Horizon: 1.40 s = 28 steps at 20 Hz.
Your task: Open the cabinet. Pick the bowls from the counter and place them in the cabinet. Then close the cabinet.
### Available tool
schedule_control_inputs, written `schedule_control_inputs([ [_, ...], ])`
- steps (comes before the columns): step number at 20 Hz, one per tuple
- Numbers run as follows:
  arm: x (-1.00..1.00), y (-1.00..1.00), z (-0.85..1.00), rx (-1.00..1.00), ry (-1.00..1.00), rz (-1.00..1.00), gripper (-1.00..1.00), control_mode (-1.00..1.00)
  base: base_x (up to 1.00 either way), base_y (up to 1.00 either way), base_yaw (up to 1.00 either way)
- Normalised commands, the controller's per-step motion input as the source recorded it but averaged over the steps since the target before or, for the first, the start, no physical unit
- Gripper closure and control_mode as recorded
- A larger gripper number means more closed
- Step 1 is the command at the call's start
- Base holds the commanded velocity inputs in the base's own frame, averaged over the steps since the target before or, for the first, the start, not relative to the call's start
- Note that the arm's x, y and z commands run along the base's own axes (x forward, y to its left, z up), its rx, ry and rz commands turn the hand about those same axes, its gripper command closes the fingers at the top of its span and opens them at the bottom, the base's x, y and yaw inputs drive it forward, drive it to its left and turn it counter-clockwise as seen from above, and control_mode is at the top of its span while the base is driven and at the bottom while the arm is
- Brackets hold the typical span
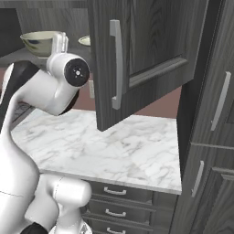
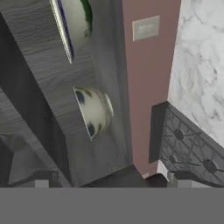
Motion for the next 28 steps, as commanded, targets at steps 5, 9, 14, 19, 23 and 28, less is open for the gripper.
schedule_control_inputs([
  [5, -1.00, 0.00, 0.34, 0.00, 0.05, 0.00, -1.00, -1.00, 0.00, 0.00, 0.00],
  [9, -1.00, -0.06, 0.23, 0.00, 0.13, 0.00, -1.00, -1.00, 0.00, 0.00, 0.00],
  [14, -1.00, -0.23, 0.16, -0.02, 0.02, -0.01, -1.00, -1.00, 0.00, 0.00, 0.00],
  [19, -1.00, -0.30, 0.04, -0.07, -0.01, 0.00, -1.00, -1.00, 0.00, 0.00, 0.00],
  [23, -1.00, -0.15, -0.06, -0.15, -0.28, 0.00, -1.00, -1.00, 0.00, 0.00, 0.00],
  [28, -0.86, -0.15, -0.02, -0.27, -0.38, 0.00, -1.00, -1.00, 0.00, 0.00, 0.00],
])
